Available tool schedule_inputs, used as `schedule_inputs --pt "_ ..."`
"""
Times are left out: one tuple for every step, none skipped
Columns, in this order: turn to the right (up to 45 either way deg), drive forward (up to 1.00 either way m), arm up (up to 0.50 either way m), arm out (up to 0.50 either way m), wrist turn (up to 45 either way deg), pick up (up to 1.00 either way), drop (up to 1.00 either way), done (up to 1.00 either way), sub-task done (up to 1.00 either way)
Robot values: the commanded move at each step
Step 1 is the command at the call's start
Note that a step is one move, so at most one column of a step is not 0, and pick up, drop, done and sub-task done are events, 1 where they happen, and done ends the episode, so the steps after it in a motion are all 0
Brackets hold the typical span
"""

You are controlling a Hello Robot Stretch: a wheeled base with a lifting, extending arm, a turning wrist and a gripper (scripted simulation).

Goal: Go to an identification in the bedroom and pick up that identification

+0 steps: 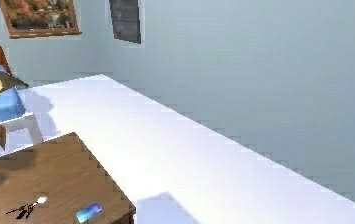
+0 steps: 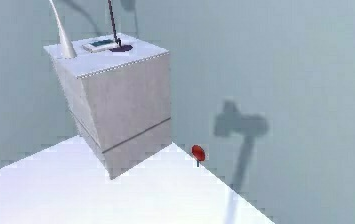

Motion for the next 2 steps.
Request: schedule_inputs --pt "-45.0 0.0 0.0 0.0 0.0 0.0 0.0 0.0 0.0" --pt "-45.0 0.0 0.0 0.0 0.0 0.0 0.0 0.0 0.0"
